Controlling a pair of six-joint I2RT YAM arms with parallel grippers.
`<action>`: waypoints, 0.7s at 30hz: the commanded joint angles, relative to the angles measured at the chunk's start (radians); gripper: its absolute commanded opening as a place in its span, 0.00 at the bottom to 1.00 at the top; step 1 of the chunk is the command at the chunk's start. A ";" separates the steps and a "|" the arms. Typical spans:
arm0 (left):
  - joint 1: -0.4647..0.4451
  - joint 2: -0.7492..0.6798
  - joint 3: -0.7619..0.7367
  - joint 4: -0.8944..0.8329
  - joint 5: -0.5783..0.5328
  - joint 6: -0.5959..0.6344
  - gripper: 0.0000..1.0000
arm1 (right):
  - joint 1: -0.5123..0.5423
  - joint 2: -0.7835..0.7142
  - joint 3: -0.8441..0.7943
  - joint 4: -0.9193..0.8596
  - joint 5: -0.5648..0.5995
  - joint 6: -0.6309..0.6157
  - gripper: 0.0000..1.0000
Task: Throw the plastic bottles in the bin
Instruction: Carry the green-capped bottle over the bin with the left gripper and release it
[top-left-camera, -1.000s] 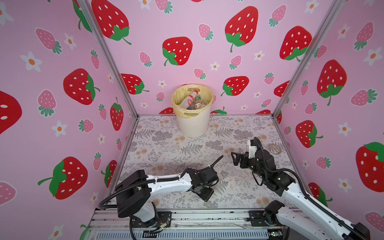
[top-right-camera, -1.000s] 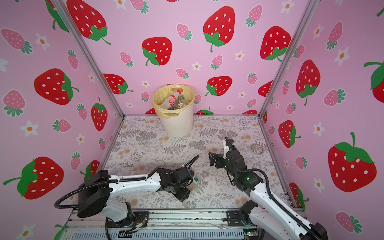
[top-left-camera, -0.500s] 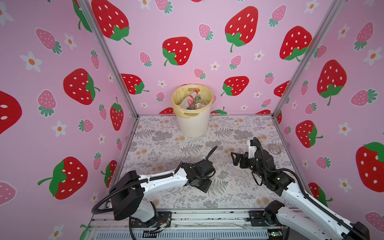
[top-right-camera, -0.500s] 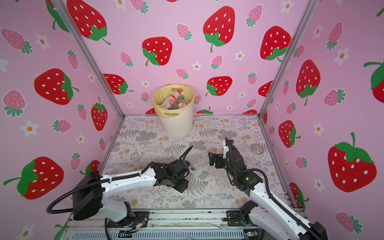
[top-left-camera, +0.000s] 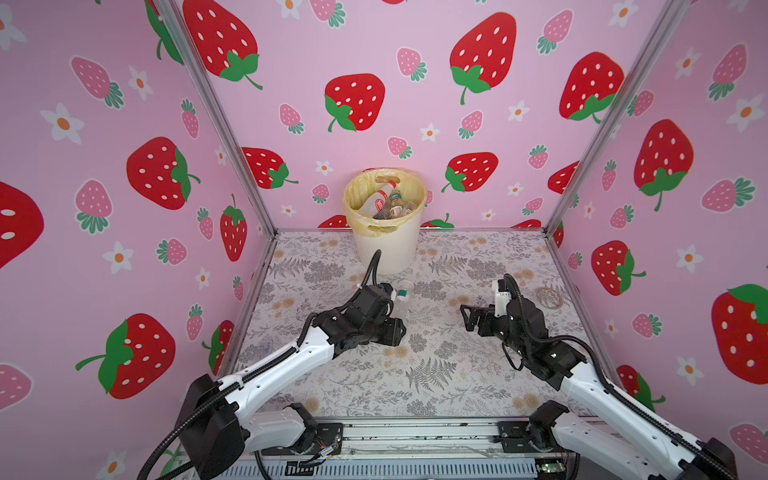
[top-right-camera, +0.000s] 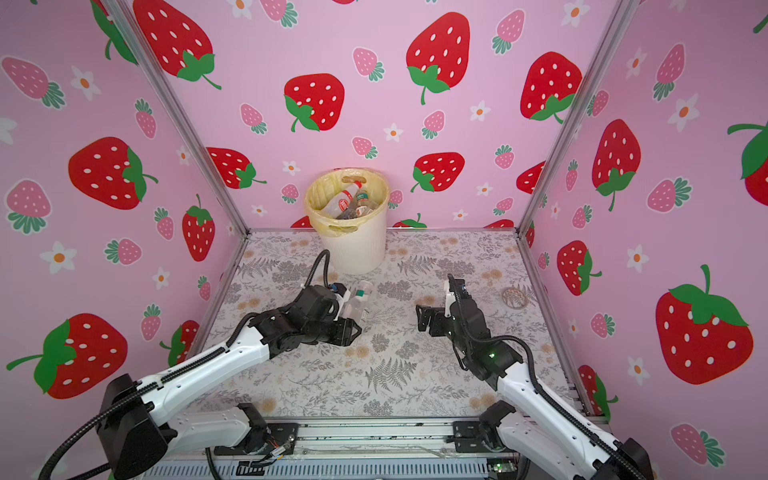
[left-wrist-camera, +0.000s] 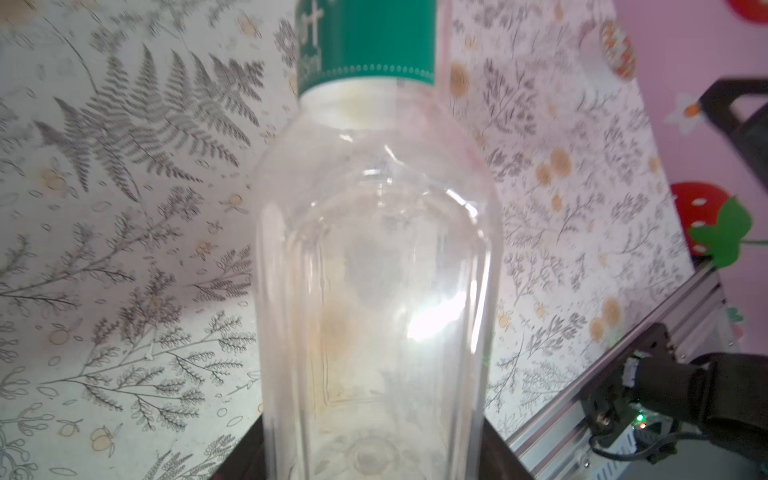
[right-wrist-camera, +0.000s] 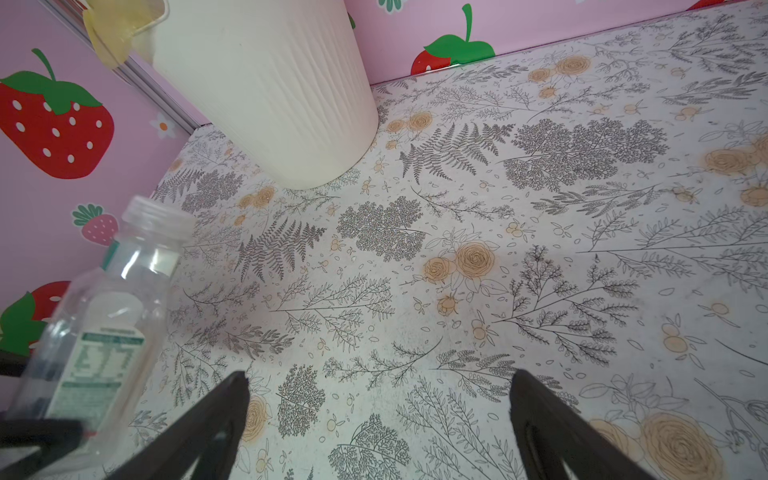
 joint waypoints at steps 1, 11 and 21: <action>0.070 -0.041 0.038 0.050 0.061 0.009 0.53 | -0.006 0.004 0.001 0.018 -0.008 0.010 0.99; 0.221 -0.083 0.122 0.073 0.141 0.052 0.52 | -0.006 0.025 0.004 0.022 -0.014 0.014 0.99; 0.302 -0.200 0.085 0.237 0.235 0.118 0.53 | -0.007 0.042 0.009 0.032 -0.025 0.019 0.99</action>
